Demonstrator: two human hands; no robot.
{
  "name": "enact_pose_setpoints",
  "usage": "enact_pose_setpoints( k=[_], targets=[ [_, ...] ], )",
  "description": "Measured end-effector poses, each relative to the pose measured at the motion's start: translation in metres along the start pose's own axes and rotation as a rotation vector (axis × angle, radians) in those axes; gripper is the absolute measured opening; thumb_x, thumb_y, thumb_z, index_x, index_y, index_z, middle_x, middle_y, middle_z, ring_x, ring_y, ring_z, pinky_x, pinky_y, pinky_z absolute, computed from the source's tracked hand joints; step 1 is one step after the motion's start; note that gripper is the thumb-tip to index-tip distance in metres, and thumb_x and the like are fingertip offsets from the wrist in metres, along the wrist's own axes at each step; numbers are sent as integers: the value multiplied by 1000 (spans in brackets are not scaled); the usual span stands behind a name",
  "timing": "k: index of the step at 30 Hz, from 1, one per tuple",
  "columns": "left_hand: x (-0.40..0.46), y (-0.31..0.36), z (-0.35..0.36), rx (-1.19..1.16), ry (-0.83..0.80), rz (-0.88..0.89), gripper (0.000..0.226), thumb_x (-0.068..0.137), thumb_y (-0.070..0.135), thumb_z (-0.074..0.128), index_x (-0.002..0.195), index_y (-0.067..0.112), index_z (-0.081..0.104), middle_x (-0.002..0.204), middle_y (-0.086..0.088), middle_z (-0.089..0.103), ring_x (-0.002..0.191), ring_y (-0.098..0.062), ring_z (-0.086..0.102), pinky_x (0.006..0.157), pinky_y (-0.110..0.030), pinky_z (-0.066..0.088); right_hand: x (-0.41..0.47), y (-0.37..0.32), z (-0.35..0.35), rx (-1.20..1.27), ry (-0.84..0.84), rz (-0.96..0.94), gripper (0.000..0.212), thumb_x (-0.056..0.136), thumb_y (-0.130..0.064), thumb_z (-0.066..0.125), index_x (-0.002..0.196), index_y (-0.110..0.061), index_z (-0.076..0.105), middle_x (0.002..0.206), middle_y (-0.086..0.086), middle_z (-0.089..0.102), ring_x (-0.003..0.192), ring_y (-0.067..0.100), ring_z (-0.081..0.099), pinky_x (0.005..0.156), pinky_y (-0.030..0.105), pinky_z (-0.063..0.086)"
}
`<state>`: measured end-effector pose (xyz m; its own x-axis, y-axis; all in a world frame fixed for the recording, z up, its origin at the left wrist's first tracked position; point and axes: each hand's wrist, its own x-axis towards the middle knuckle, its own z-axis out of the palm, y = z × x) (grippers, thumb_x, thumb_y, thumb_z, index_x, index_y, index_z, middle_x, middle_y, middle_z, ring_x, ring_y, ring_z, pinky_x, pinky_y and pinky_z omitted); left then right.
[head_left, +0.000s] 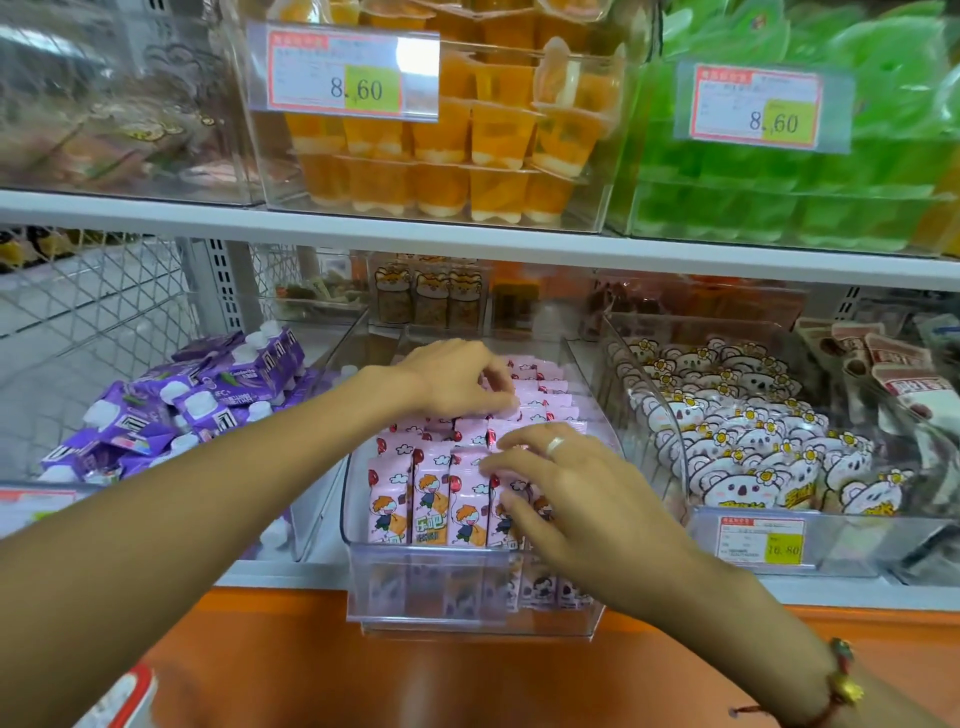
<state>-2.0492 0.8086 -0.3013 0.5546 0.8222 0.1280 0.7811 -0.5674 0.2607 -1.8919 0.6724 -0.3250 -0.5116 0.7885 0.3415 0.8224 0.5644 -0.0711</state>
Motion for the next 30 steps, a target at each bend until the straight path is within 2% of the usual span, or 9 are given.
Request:
enact_pose_setpoints(
  k=[2,4,8,13,18,21,24,26,30],
  targets=[
    [0,3,5,30,-19,3,28,89,44,62,110,27,69,111,7,68,94,-10,59,78,-30,47,-4,-4,-6,22,84,15,30,96,-36,47,122,-28,58,124,-10,55,113,12,47,82,23,35],
    [0,5,8,63,17,-9,30,88,42,63,113,25,68,113,6,68,98,-13,59,76,-27,44,-10,-9,-6,25,94,37,37,94,-44,45,124,-26,57,123,-9,56,113,13,48,84,26,39],
    [-3,10,5,256,137,78,29,90,44,61,112,27,69,115,7,67,107,-16,58,72,-28,40,-23,-15,10,-60,-109,53,58,97,-57,22,145,-26,31,148,-7,31,135,10,25,109,24,22],
    [-7,15,4,321,216,146,20,91,39,61,99,25,73,109,7,68,100,-14,61,66,-26,36,-29,-8,12,-55,-164,44,72,89,-61,5,150,-27,19,155,-10,17,141,6,12,114,23,13],
    [-11,15,7,-44,262,-39,14,94,30,58,101,23,68,110,5,66,102,-16,62,70,-27,40,-29,-8,12,-45,-170,47,69,91,-61,9,150,-27,21,154,-11,19,139,6,13,113,23,14],
    [-16,18,1,-427,424,-177,20,97,24,54,113,15,62,116,-3,64,101,-21,63,84,-37,53,-29,-7,11,-50,-155,46,63,94,-60,14,149,-29,21,152,-13,19,137,3,12,111,20,14],
    [-29,25,-7,-772,578,-242,13,97,20,55,106,13,59,119,-11,64,107,-23,60,95,-42,50,-26,-8,9,5,-144,62,58,97,-57,19,147,-30,27,150,-14,23,135,2,16,108,20,17],
    [-46,34,-4,-871,697,-226,7,95,19,58,98,14,61,109,-9,66,105,-23,62,92,-42,52,-24,-7,7,54,-136,74,55,97,-55,24,145,-30,32,150,-14,27,135,2,18,107,19,18],
    [-81,45,0,-849,997,-134,3,94,20,60,92,18,61,87,-1,67,82,-13,64,76,-31,55,-20,-6,4,123,-92,92,47,97,-52,32,138,-33,43,145,-16,36,131,-1,25,97,12,20]
  ],
)
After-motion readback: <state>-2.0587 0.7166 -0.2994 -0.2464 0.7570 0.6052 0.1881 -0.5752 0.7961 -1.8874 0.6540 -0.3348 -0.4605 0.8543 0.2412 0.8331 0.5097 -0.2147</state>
